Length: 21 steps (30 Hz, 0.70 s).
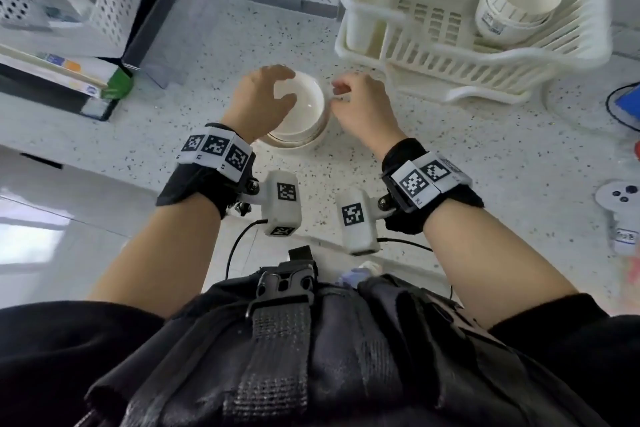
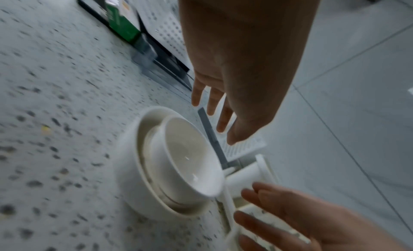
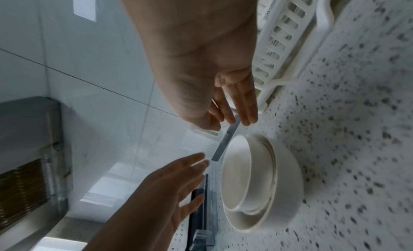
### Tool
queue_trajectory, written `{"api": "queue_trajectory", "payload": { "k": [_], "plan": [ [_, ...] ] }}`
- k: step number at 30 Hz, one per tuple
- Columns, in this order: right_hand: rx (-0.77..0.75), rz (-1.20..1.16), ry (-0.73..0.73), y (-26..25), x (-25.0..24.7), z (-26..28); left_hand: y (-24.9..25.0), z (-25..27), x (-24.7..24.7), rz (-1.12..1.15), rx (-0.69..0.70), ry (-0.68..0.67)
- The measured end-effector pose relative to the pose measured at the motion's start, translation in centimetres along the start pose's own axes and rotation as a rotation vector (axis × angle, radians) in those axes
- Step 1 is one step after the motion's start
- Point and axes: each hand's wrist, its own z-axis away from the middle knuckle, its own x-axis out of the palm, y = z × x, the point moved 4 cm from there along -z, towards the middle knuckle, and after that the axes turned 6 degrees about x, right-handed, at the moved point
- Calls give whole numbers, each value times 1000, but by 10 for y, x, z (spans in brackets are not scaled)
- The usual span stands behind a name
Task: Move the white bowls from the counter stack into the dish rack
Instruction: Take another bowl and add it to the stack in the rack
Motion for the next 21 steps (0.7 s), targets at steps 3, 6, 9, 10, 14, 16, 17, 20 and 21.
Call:
{"api": "queue_trajectory", "payload": {
  "k": [3, 6, 9, 10, 14, 16, 17, 20, 21],
  "plan": [
    [79, 19, 27, -2, 20, -2, -32, 7, -10, -18, -55, -5],
    [139, 57, 45, -2, 37, -11, -57, 11, -11, -58, -80, -45],
    [198, 110, 64, -2, 49, -21, -70, 12, -8, -98, -74, -107],
    [223, 119, 65, -1, 53, -23, -73, 11, -7, -100, -68, -122],
    [298, 121, 69, 2, 60, -31, -79, 4, -2, -73, -19, -127],
    [315, 119, 76, 4, 61, -33, -83, 0, 2, -46, -7, -138],
    [324, 111, 78, 4, 62, -34, -85, -2, 5, -40, -12, -153],
    [344, 89, 107, 4, 63, -37, -92, -1, 12, 9, -38, -183],
    [344, 96, 116, 3, 63, -38, -94, 0, 13, 29, -41, -182]
  ]
}}
